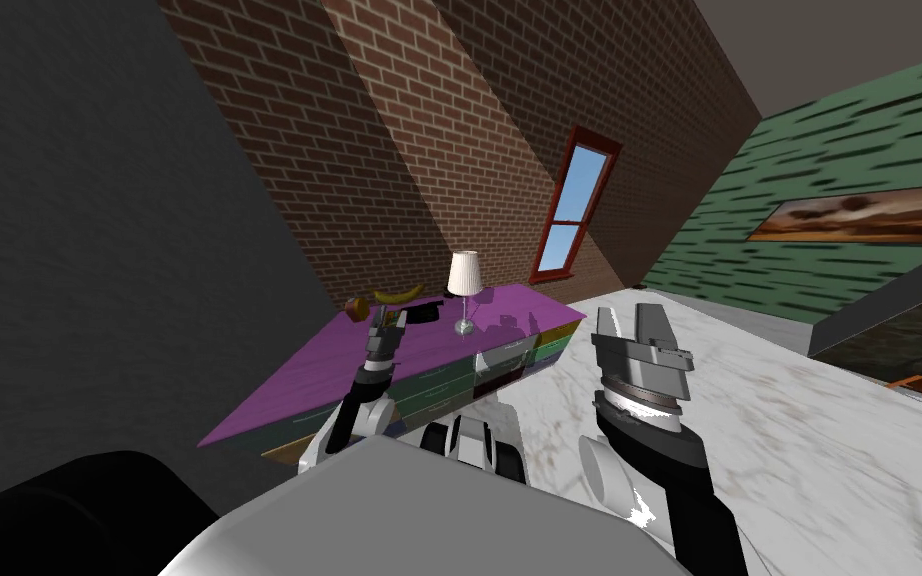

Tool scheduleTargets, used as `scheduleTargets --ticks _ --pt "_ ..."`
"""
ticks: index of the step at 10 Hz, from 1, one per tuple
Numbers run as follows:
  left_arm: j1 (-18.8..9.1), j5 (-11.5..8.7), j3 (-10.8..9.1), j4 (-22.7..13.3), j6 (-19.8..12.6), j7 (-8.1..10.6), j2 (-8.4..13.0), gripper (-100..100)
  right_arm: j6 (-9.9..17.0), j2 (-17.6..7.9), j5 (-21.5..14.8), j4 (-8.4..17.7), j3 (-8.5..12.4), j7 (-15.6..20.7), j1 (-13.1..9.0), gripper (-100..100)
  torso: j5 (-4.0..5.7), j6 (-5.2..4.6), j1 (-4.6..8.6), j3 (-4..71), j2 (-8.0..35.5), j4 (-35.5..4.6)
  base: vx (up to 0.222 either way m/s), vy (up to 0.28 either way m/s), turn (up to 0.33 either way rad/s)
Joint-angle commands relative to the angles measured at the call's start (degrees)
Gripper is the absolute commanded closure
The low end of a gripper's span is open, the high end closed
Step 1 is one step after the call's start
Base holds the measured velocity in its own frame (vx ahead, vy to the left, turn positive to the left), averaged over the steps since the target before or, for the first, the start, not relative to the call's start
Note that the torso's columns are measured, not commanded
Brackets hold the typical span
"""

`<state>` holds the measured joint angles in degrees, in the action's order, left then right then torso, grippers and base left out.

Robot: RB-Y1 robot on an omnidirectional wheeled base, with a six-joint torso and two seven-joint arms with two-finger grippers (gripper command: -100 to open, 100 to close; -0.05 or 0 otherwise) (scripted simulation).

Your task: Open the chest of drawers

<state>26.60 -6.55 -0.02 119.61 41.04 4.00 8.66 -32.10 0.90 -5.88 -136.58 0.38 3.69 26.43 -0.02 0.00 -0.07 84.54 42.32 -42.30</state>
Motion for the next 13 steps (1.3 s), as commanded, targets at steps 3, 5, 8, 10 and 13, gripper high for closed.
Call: scheduleTargets --ticks 3,5,8,10,13 --pt "-2.0 -1.0 0.96 -8.0 2.8 1.06 1.0 -100 0.0 0.0 0.0 0.0 0.0 0.0 0.0 0 0.05 0.00 0.19 0.1 -0.1 0.0 0.091 -0.144 0.100" --pt "-2.6 -1.3 1.21 -11.6 3.7 1.42 1.2 -100 0.0 0.0 0.0 0.0 0.0 0.0 0.0 0 0.05 -0.02 0.11 0.0 -0.1 0.0 0.096 -0.149 0.059" --pt "-3.7 -2.0 1.74 -16.2 5.4 2.17 1.5 -100 0.0 0.0 0.0 0.0 0.0 0.0 0.0 0 -0.02 0.00 -0.03 0.0 0.0 0.0 0.095 -0.125 0.083" --pt "-4.3 -2.3 2.01 -20.0 6.3 2.55 1.5 -100 0.0 0.0 0.0 0.0 0.0 0.0 0.0 0 0.06 -0.02 0.17 0.0 0.0 0.0 0.074 -0.145 0.060" --pt "-5.6 -3.0 2.57 -25.5 8.1 3.33 1.6 -100 0.0 0.0 0.0 0.0 0.0 0.0 0.0 0 0.03 -0.01 0.05 0.0 0.0 0.0 0.081 -0.177 0.089"
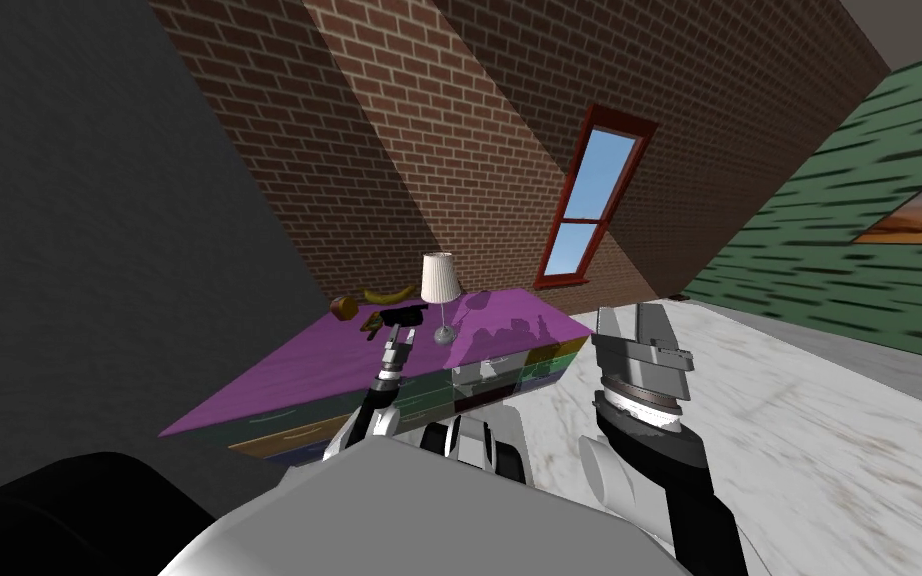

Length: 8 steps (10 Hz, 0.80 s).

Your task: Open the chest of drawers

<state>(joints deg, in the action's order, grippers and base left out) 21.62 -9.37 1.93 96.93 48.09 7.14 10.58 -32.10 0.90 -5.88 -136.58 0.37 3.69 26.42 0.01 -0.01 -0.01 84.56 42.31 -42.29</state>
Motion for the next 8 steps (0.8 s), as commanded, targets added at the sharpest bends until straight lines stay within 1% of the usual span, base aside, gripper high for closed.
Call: scheduleTargets --ticks 1,2,3,4,5,6,7,8 --pt "-0.6 -0.2 0.63 -4.1 1.0 0.20 -0.3 -100 0.0 0.0 0.0 0.0 0.0 0.0 0.0 0 -0.02 0.01 0.01 0.0 0.0 0.0 0.060 -0.127 0.040" --pt "-1.3 -0.6 0.91 -6.0 1.9 0.59 -0.4 -100 0.0 0.0 0.0 0.0 0.0 0.0 0.0 0 -0.04 0.00 -0.14 0.0 0.0 0.0 0.080 -0.139 0.082" --pt "-1.3 -0.6 0.91 -7.2 1.9 0.59 -0.4 -100 0.0 0.0 0.0 0.0 0.0 0.0 0.0 0 -0.04 0.02 -0.04 0.0 -0.1 0.0 0.062 -0.110 0.045" --pt "-1.9 -0.9 1.20 -9.4 2.8 0.99 -0.4 -100 0.0 0.0 0.0 0.0 0.0 0.0 0.0 0 -0.03 0.00 -0.11 0.0 0.0 0.0 0.043 -0.120 0.089" --pt "-1.9 -0.9 1.20 -10.5 2.8 0.99 -0.4 -100 0.0 0.0 0.0 0.0 0.0 0.0 0.0 0 -0.02 0.01 0.00 0.0 0.0 0.0 0.040 -0.117 0.041" --pt "-2.6 -1.3 1.48 -12.7 3.7 1.39 -0.5 -100 0.0 0.0 0.0 0.0 0.0 0.0 0.0 0 -0.01 0.00 0.01 0.0 0.0 0.0 0.076 -0.123 0.077" --pt "-2.6 -1.3 1.48 -13.8 3.7 1.39 -0.5 -100 0.0 0.0 0.0 0.0 0.0 0.0 0.0 0 0.00 0.02 0.04 0.0 -0.1 0.0 0.079 -0.116 0.051" --pt "-3.3 -1.7 1.77 -16.0 4.6 1.79 -0.7 -100 0.0 0.0 0.0 0.0 0.0 0.0 0.0 0 -0.01 0.00 0.00 0.1 -0.1 0.0 0.077 -0.149 0.089"
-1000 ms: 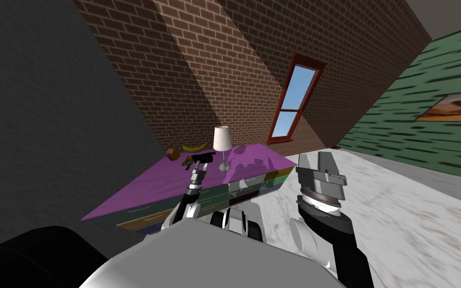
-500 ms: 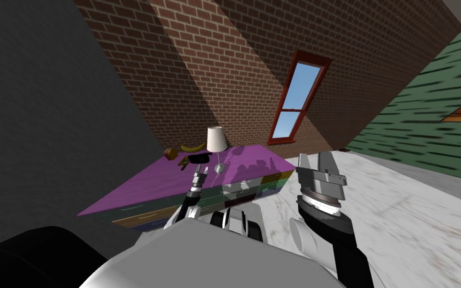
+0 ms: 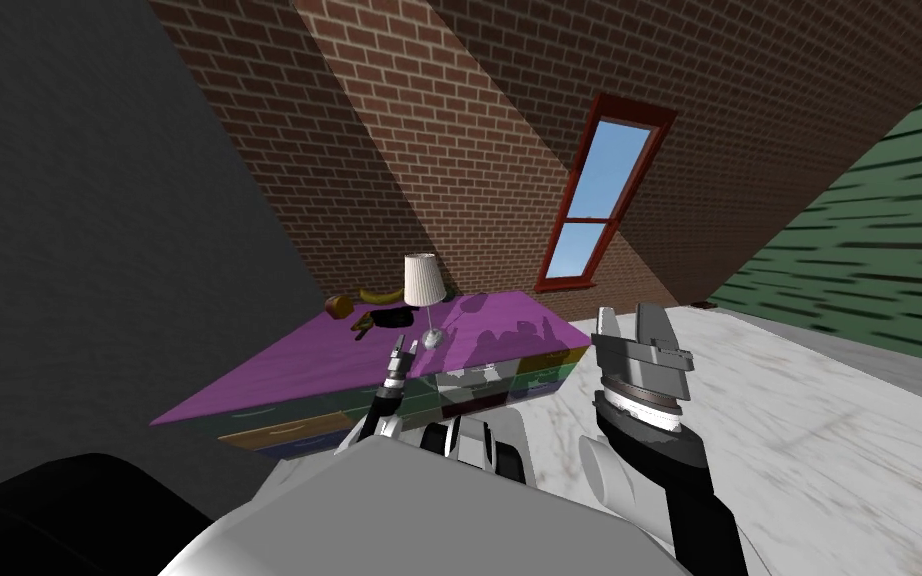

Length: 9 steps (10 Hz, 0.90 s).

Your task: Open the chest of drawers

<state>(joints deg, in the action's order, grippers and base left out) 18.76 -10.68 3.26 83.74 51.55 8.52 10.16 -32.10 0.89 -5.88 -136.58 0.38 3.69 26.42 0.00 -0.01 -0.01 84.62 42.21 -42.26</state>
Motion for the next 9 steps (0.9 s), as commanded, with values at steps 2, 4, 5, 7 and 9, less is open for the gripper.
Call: scheduleTargets --ticks 2,4,5,7,9 --pt "-1.1 -0.7 0.73 -5.9 2.0 0.81 -0.5 -100 0.0 0.0 0.0 0.0 0.0 0.0 0.0 0 0.01 0.00 0.02 -0.1 0.1 0.0 0.057 -0.144 0.068" --pt "-1.8 -1.1 1.01 -8.9 2.8 1.21 -0.8 -100 0.0 0.0 0.0 0.0 0.0 0.0 0.0 0 -0.01 0.00 -0.07 -0.1 0.1 0.0 0.060 -0.126 0.052" --pt "-1.8 -1.1 1.01 -10.7 2.8 1.21 -0.8 -100 0.0 0.0 0.0 0.0 0.0 0.0 0.0 0 -0.02 0.01 -0.04 0.0 0.0 0.0 0.055 -0.118 0.057" --pt "-2.5 -1.4 1.30 -14.1 3.7 1.60 -1.1 -100 0.0 0.0 0.0 0.0 0.0 0.0 0.0 0 0.01 0.01 0.09 0.0 0.0 0.0 0.067 -0.144 0.074" --pt "-3.2 -1.8 1.58 -17.1 4.5 1.99 -1.4 -100 0.0 0.0 0.0 0.0 0.0 0.0 0.0 0 0.00 0.01 0.03 -0.1 0.2 0.0 0.032 -0.122 0.063"
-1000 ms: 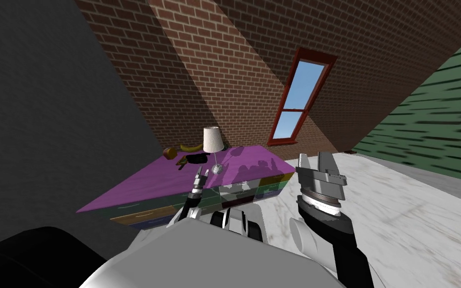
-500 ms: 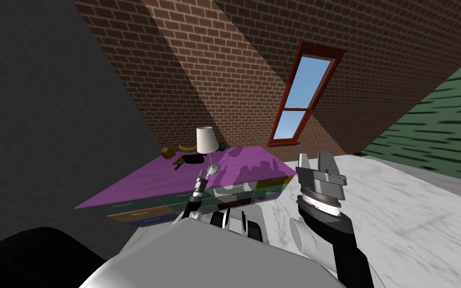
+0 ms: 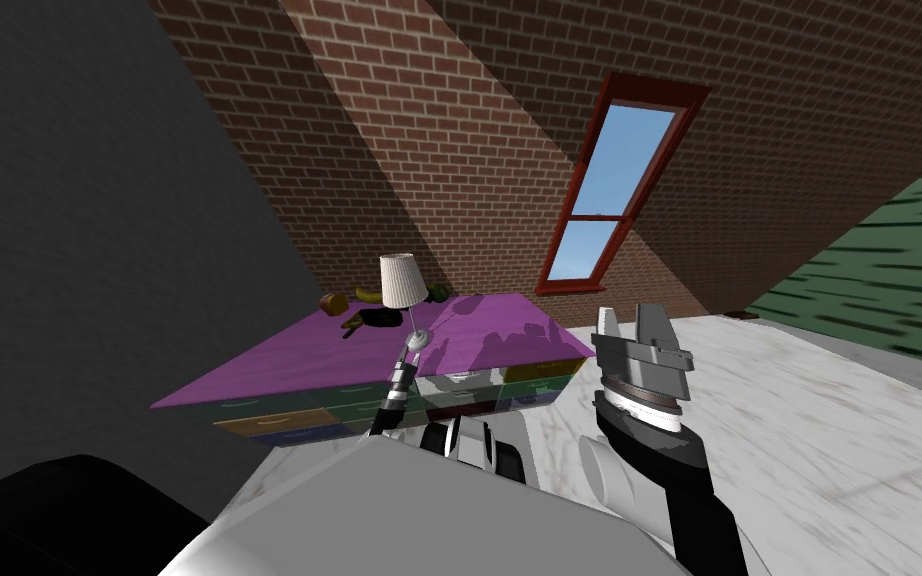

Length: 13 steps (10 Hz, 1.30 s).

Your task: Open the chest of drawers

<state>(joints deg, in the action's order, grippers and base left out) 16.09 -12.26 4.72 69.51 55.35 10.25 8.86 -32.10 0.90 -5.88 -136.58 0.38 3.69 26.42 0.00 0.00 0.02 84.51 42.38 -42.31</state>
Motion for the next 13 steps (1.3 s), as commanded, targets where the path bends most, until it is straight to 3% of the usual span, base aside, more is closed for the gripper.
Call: scheduleTargets --ticks 1,6,13 --pt "-1.2 -0.5 0.40 -4.6 1.4 0.63 -0.5 -100 0.0 0.0 0.0 0.0 0.0 0.0 0.0 0 -0.03 -0.01 -0.15 0.0 0.0 0.0 0.053 -0.135 0.076" --pt "-2.6 -1.2 0.93 -11.9 3.0 1.36 -1.1 -100 0.0 0.0 0.0 0.0 0.0 0.0 0.0 0 -0.15 -0.08 0.01 0.0 -0.1 0.2 0.043 -0.098 0.059" --pt "-3.8 -1.8 1.42 -18.7 4.4 2.04 -1.4 -100 0.0 0.0 0.0 0.0 0.0 0.0 0.0 0 -0.52 -0.41 0.12 0.2 -0.6 0.5 0.024 -0.078 0.038"
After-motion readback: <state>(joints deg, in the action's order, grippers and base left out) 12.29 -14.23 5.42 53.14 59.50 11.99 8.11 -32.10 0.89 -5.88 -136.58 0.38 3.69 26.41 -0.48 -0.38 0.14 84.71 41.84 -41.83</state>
